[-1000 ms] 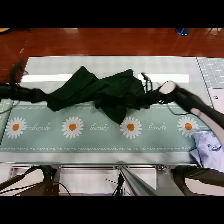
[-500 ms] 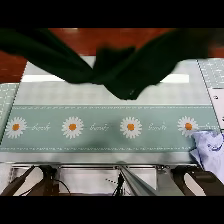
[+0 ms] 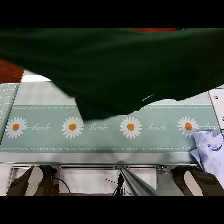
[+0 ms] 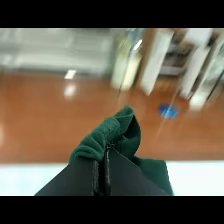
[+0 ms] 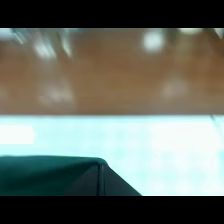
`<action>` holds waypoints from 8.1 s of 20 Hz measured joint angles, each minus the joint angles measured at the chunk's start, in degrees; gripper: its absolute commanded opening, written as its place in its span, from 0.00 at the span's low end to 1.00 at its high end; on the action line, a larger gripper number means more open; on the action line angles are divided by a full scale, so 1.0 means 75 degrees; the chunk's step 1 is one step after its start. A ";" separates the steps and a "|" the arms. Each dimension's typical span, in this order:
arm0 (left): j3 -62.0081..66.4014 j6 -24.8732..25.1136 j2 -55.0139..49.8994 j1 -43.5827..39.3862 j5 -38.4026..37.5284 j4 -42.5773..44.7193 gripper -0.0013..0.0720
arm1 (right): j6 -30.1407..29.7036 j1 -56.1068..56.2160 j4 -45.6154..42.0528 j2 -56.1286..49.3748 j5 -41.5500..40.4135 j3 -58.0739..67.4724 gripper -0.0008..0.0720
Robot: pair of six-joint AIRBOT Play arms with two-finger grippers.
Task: Fold the shirts.
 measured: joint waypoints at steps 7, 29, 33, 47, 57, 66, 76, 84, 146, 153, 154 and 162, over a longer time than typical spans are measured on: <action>0.0035 -0.0478 0.0213 -0.1463 -0.1556 0.1821 0.06 | -0.0659 -0.0052 -0.0813 0.0201 0.1580 0.0152 0.04; -0.5391 0.0157 -0.1000 -0.1923 -0.1215 0.2506 0.06 | -0.0761 0.1775 -0.0306 -0.5053 0.1169 -0.0096 0.04; -0.5601 0.0227 -0.1851 -0.1958 -0.0391 0.2862 0.06 | -0.0746 0.2092 -0.0420 -0.6132 0.0580 -0.0096 0.04; -0.5348 0.0102 -0.3701 -0.2390 -0.0749 0.2702 0.90 | -0.0935 0.2218 -0.0437 -0.7064 0.0003 -0.0096 0.04; -0.6245 -0.0239 -0.2460 -0.2911 -0.0816 0.2387 0.90 | -0.0985 0.2218 -0.0455 -0.7070 0.0006 -0.0096 0.04; -0.7889 -0.0274 -0.3258 -0.4873 0.0860 0.1457 0.90 | -0.0982 0.2218 -0.0455 -0.7070 0.0003 -0.0096 0.04; -0.8008 -0.0277 -0.4080 -0.5106 0.2159 0.1145 0.19 | -0.0982 0.2218 -0.0452 -0.7070 0.0026 -0.0096 0.04; -0.8008 -0.0090 -0.4264 -0.5112 0.2763 0.0863 0.06 | -0.0976 0.2218 -0.0460 -0.7070 0.0143 -0.0096 0.04; -0.6204 0.0545 -0.3896 -0.1588 0.1489 0.1384 0.77 | -0.0580 0.2177 -0.1684 -0.8921 -0.0565 0.2311 0.38; -0.5138 -0.0026 -0.3911 -0.0557 -0.0705 0.3060 0.76 | -0.1035 0.1443 -0.1824 -0.8032 0.1370 0.2043 0.61; -0.5234 -0.0114 -0.3824 -0.0428 -0.1032 0.3360 0.76 | -0.1052 0.1233 -0.1737 -0.7889 0.1518 0.1816 0.61; -0.7577 0.0227 -0.2474 0.0807 -0.1714 0.4605 0.82 | -0.1845 -0.0530 0.0629 -0.7093 0.0437 -0.0705 0.61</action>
